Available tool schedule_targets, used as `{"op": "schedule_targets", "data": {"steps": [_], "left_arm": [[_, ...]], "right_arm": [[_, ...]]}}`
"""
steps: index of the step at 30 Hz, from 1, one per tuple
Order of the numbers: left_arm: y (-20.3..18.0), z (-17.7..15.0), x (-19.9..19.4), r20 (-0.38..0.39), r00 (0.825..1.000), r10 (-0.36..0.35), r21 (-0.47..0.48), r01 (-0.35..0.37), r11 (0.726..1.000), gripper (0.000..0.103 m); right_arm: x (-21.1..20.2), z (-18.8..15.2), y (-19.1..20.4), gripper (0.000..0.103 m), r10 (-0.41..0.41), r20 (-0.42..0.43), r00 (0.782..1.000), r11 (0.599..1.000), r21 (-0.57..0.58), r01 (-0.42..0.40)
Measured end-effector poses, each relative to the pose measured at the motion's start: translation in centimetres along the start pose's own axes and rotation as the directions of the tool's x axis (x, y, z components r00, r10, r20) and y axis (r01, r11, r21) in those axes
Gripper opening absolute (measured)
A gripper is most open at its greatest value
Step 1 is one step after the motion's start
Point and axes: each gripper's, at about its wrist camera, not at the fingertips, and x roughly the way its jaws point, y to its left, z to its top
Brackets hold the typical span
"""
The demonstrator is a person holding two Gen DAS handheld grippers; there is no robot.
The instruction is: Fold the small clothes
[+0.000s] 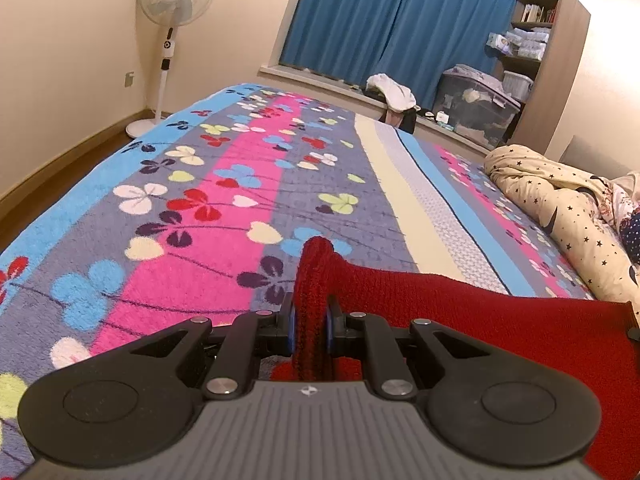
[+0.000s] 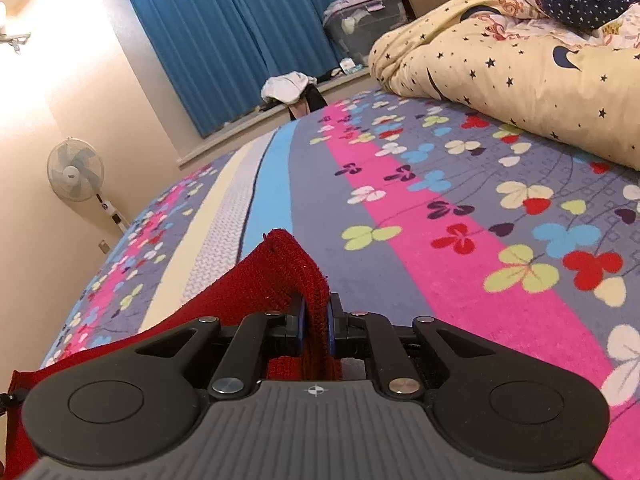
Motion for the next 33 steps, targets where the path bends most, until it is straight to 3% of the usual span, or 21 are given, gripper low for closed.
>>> {"op": "schedule_targets", "data": {"steps": [16, 26, 29, 31, 33], "left_arm": [[0.4, -1.9, 2.9, -0.136, 0.989, 0.055, 0.029, -0.052, 0.998, 0.015], [0.5, -1.9, 2.9, -0.144, 0.988, 0.055, 0.023, -0.053, 0.998, 0.019], [0.8, -2.0, 2.9, -0.176, 0.979, 0.107, 0.014, -0.106, 0.994, 0.042], [1.4, -2.1, 2.1, -0.159, 0.978, 0.133, -0.001, -0.135, 0.991, 0.045], [1.8, -1.8, 0.9, -0.147, 0.978, 0.149, -0.023, -0.155, 0.988, 0.044]], "right_arm": [[3.3, -2.1, -0.8, 0.011, -0.122, -0.176, 0.977, 0.992, -0.011, 0.122], [3.3, -2.2, -0.8, 0.012, -0.131, -0.184, 0.974, 0.991, -0.013, 0.131], [3.3, -1.9, -0.9, 0.023, -0.153, -0.186, 0.971, 0.988, -0.021, 0.152], [2.6, -1.4, -1.0, 0.054, -0.212, -0.150, 0.966, 0.977, -0.029, 0.210], [1.7, -1.1, -1.3, 0.052, -0.261, -0.113, 0.959, 0.965, -0.013, 0.261]]}}
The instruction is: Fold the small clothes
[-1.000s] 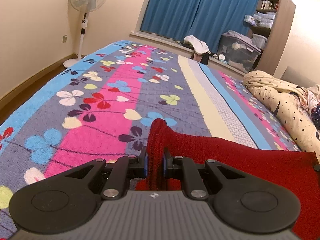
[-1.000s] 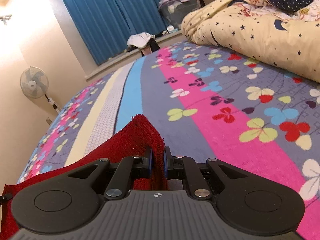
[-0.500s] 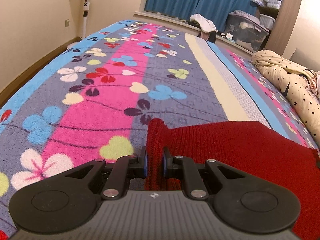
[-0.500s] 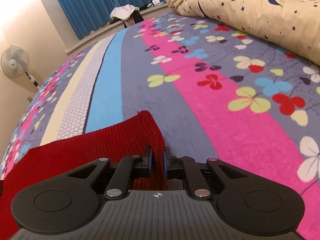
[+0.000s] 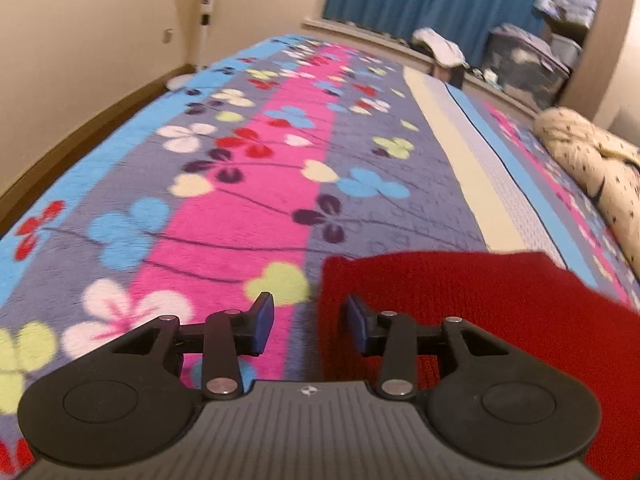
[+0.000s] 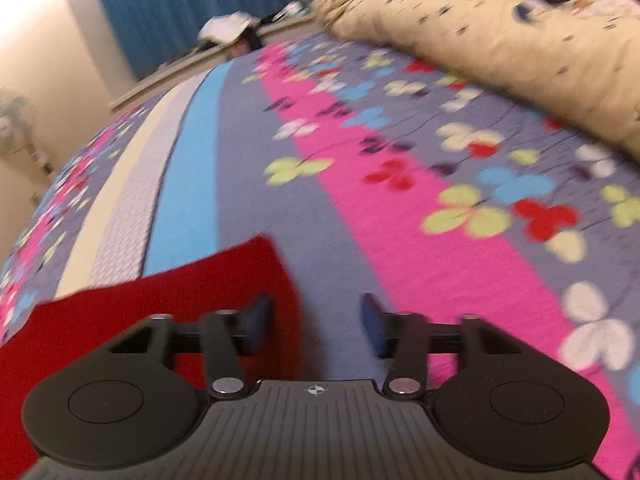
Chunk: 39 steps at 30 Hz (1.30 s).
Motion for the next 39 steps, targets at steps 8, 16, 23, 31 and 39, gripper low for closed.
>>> {"op": "schedule_targets", "data": {"steps": [8, 16, 23, 31, 39], "left_arm": [[-3.0, -0.1, -8.9, 0.020, 0.994, -0.106, 0.121, 0.103, 0.987, 0.043], [-10.2, -7.9, -15.5, -0.098, 0.945, -0.312, 0.381, 0.325, 0.866, 0.043], [-10.8, -12.8, -11.7, -0.301, 0.946, -0.124, 0.476, 0.262, 0.840, 0.034], [-6.0, -10.0, -12.0, -0.272, 0.958, -0.095, 0.285, 0.175, 0.942, 0.026], [-4.2, -8.3, -12.6, -0.276, 0.952, -0.131, 0.173, 0.183, 0.968, 0.032]], "right_arm": [[-7.5, -0.3, 0.5, 0.052, 0.152, 0.045, 0.987, 0.987, -0.065, -0.149], [-15.4, -7.3, 7.7, 0.048, 0.483, -0.185, 0.856, 0.749, -0.419, -0.513], [-10.0, -11.4, 6.4, 0.040, 0.198, -0.421, 0.885, 0.800, -0.452, -0.394], [-10.7, -8.5, 0.8, 0.033, 0.184, -0.317, 0.930, 0.912, -0.298, -0.282], [-10.0, -7.6, -1.4, 0.025, 0.199, -0.334, 0.921, 0.943, -0.192, -0.273]]}}
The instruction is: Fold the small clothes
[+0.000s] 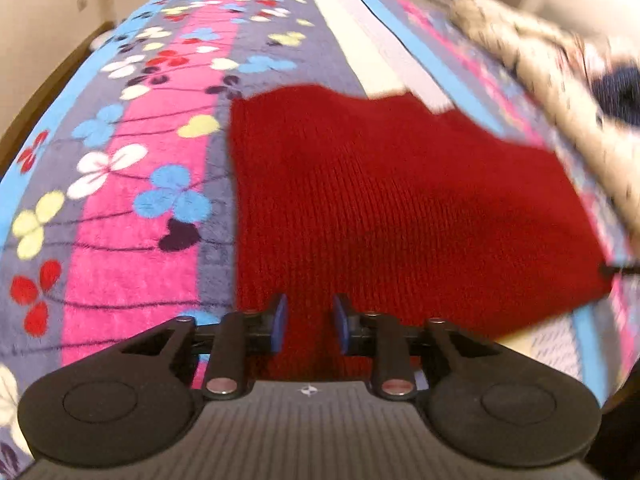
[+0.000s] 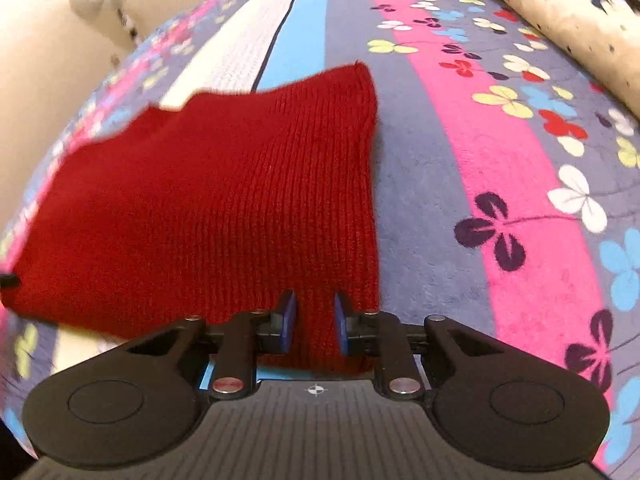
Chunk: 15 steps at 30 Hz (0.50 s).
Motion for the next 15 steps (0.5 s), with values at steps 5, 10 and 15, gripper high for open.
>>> {"op": "schedule_targets", "data": {"steps": [5, 10, 15], "left_arm": [[2.0, 0.3, -0.2, -0.028, 0.999, -0.042, -0.100, 0.039, 0.994, 0.032], [3.0, 0.4, -0.8, 0.004, 1.000, -0.019, -0.128, 0.019, 0.992, 0.048], [4.1, 0.0, -0.2, -0.036, 0.999, -0.035, -0.179, 0.028, 0.983, 0.048]], "right_arm": [[0.3, 0.0, -1.0, 0.025, 0.041, 0.001, 0.999, 0.996, 0.084, -0.041], [-1.8, 0.3, -1.7, 0.045, -0.020, 0.103, 0.995, 0.992, 0.124, 0.007], [-0.7, 0.1, -2.4, 0.054, -0.024, 0.062, 0.998, 0.988, 0.151, 0.015]]}}
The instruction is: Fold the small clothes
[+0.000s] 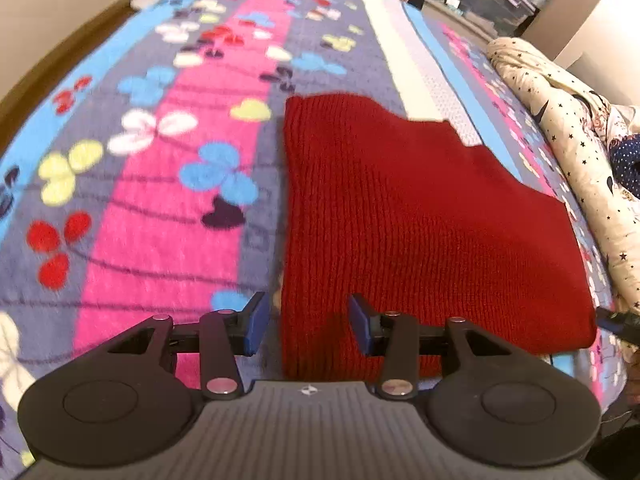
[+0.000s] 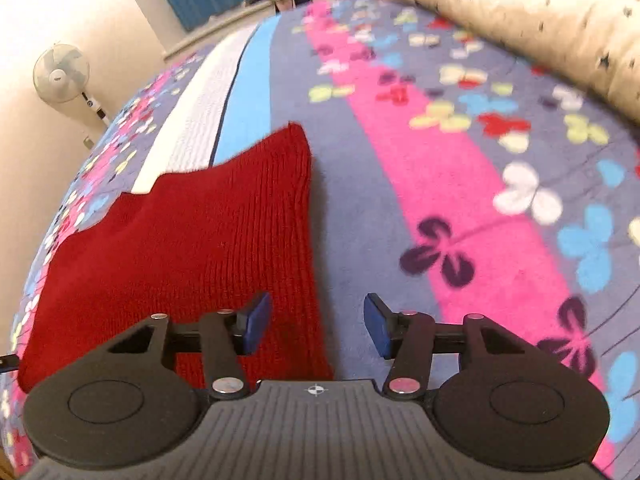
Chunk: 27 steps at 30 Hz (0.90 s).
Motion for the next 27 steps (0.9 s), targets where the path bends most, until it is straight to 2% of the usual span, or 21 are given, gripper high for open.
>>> {"op": "schedule_targets", "data": {"steps": [3, 6, 8, 10, 11, 13, 15, 17, 19, 21, 23, 25, 27], "left_arm": [[-0.5, -0.6, 0.9, -0.054, 0.999, -0.006, 0.023, 0.008, 1.000, 0.048], [-1.2, -1.0, 1.1, -0.055, 0.998, 0.006, 0.068, -0.003, 0.998, 0.045], [-1.4, -1.3, 1.2, -0.054, 0.998, 0.020, 0.087, -0.015, 0.996, 0.034], [-1.5, -1.5, 1.0, -0.048, 0.998, 0.031, 0.109, -0.026, 0.994, 0.019], [-1.5, -1.6, 0.8, -0.042, 0.999, 0.031, 0.119, -0.026, 0.993, 0.018], [-1.7, -1.6, 0.1, -0.025, 0.999, 0.024, 0.136, -0.020, 0.991, 0.015], [-1.6, -1.7, -1.4, 0.004, 1.000, 0.000, 0.133, 0.000, 0.991, 0.015], [-1.4, -1.8, -3.5, 0.050, 0.998, -0.046, 0.127, 0.039, 0.991, 0.014], [-0.9, -2.4, -5.7, 0.090, 0.991, -0.100, 0.117, 0.089, 0.989, 0.014], [-0.5, -3.2, -6.7, 0.087, 0.989, -0.118, 0.104, 0.109, 0.989, 0.014], [-0.5, -4.3, -6.5, 0.053, 0.993, -0.104, 0.099, 0.098, 0.990, 0.014], [-0.8, -4.7, -5.6, 0.010, 0.999, -0.050, 0.129, 0.048, 0.990, 0.015], [-1.2, -4.9, -4.2, -0.042, 0.999, 0.018, 0.165, -0.011, 0.986, 0.016]], "right_arm": [[1.6, -0.7, 1.1, 0.054, -0.028, -0.074, 0.997, 0.997, -0.077, 0.022], [2.2, -0.9, 2.0, 0.054, -0.045, -0.083, 0.996, 0.993, -0.110, 0.036], [2.3, -0.8, 1.8, 0.053, -0.032, -0.091, 0.995, 0.996, -0.088, 0.024], [2.2, -1.0, 1.9, 0.038, -0.008, -0.094, 0.996, 0.996, -0.092, 0.000], [2.1, -1.1, 2.2, 0.035, -0.017, -0.084, 0.996, 0.993, -0.120, 0.006], [1.6, -1.4, 2.8, 0.022, -0.030, -0.061, 0.998, 0.982, -0.189, 0.018], [0.8, -1.2, 2.7, 0.014, -0.011, -0.031, 0.999, 0.983, -0.184, 0.005], [-1.0, -0.5, 1.7, 0.012, 0.058, 0.024, 0.998, 0.992, -0.110, -0.055], [-3.3, -0.2, 0.6, 0.012, 0.137, 0.101, 0.985, 0.990, -0.051, -0.133], [-4.5, -0.4, 0.4, 0.012, 0.151, 0.128, 0.980, 0.987, -0.075, -0.142], [-4.2, -0.7, 0.1, 0.012, 0.106, 0.092, 0.990, 0.990, -0.099, -0.097], [-2.7, -1.2, -0.7, 0.012, 0.057, -0.010, 0.998, 0.995, -0.078, -0.057], [-1.5, -1.9, -0.6, 0.013, 0.006, -0.102, 0.995, 0.993, -0.116, -0.018]]}}
